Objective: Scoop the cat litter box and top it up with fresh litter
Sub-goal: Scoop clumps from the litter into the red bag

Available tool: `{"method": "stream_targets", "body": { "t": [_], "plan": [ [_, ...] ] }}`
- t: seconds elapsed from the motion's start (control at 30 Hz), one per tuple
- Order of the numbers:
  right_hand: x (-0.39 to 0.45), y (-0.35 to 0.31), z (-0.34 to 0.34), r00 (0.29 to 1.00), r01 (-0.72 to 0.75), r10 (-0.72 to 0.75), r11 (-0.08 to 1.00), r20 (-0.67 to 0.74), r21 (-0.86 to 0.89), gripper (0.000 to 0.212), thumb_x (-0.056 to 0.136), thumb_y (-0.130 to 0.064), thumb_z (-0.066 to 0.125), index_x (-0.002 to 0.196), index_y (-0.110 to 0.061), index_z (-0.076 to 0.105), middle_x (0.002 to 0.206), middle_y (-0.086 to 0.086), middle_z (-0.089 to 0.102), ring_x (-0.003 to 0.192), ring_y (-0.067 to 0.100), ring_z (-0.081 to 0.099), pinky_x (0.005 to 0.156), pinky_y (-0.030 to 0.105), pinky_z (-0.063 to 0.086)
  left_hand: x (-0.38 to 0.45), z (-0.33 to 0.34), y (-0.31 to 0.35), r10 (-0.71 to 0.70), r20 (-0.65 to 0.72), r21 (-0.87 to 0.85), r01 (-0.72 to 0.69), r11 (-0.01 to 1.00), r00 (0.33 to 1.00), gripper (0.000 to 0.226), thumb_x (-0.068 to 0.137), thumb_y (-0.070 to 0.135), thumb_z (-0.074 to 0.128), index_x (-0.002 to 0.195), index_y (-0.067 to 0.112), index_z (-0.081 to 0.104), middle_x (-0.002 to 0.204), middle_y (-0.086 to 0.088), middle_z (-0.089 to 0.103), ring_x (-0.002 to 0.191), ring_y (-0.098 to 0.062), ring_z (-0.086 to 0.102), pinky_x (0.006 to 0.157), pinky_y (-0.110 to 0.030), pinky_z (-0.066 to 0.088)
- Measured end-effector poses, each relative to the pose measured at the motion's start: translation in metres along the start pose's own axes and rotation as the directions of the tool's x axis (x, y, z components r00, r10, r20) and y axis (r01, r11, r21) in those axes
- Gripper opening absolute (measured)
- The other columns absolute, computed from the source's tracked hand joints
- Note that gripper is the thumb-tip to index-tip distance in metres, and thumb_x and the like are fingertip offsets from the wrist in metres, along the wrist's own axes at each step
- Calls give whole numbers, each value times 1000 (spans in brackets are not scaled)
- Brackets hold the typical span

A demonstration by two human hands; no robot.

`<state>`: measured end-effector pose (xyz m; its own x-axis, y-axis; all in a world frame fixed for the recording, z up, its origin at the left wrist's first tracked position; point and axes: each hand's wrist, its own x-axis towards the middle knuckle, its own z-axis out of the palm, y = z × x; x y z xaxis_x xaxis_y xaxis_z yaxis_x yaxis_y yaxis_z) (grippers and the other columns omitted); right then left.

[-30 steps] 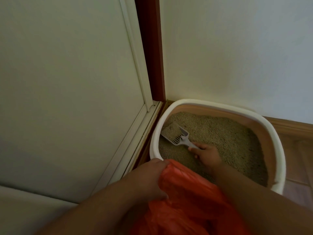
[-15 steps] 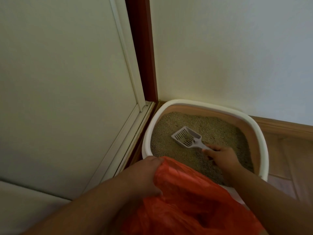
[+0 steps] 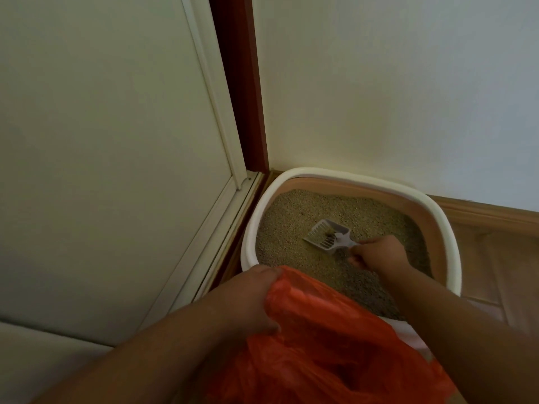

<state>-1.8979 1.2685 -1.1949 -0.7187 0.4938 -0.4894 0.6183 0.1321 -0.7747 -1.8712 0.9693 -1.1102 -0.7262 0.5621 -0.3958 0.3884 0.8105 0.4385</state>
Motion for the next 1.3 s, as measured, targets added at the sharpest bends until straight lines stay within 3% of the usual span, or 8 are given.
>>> {"method": "stream_targets", "body": {
  "t": [0.1,0.23,0.37,0.5,0.67,0.73,0.97,1.3],
  "plan": [
    [11,-19,9,999,-53,53,998,-11,-18,9,87,0,74,89,9,72,65,15,73,57,22,71,69,42,64,3,1,-2,5,2,-8,-5,1000,1000,99,73,40,87,153,39,29,150,13,36,136,-9,42,113,-28,37],
    [30,-41,26,996,-91,89,992,-32,-83,17,91,-6,72,80,6,71,70,15,75,48,16,66,59,32,61,6,1,-6,4,2,-10,-4,1000,1000,99,72,41,88,153,39,29,149,14,37,137,-9,42,114,-29,37],
    [39,-52,53,996,-88,85,992,-28,-93,33,95,-11,68,63,-3,65,74,11,76,58,17,66,69,32,59,6,-2,-9,12,-12,-25,-12,1000,1000,99,74,41,87,153,40,28,149,16,36,136,-7,40,110,-23,33],
    [43,-54,82,995,-104,103,978,17,182,6,90,0,69,84,1,67,73,10,69,61,17,67,69,32,61,5,-2,-12,15,-16,-71,-16,997,1000,96,73,39,87,150,42,31,146,19,37,132,-4,42,109,-22,35],
    [31,-40,88,993,-113,114,916,20,386,26,90,-1,73,115,4,70,78,14,72,54,14,59,44,21,47,2,-2,-12,20,-12,-90,-22,996,1000,96,72,37,88,149,44,33,144,22,38,133,-3,43,111,-23,37],
    [21,-25,76,999,-47,40,891,25,451,36,88,-3,75,123,-2,69,87,14,76,64,17,64,49,22,51,1,-3,-13,21,-18,-87,-22,996,1000,97,72,38,88,151,43,31,146,21,37,134,-3,42,110,-20,33],
    [-8,7,-1,999,50,-53,961,3,272,33,86,-14,78,119,-14,73,91,6,78,78,20,67,69,31,56,-2,0,-4,32,-6,-39,-32,999,999,100,72,40,87,153,42,28,149,19,35,135,-3,41,111,-19,33],
    [-52,31,-49,985,165,-170,980,42,114,29,87,-19,78,115,-22,75,82,11,75,69,20,59,61,30,48,-13,6,15,50,19,28,-51,998,999,101,73,40,87,154,42,26,152,17,34,136,-4,39,111,-18,31]
  ]
}}
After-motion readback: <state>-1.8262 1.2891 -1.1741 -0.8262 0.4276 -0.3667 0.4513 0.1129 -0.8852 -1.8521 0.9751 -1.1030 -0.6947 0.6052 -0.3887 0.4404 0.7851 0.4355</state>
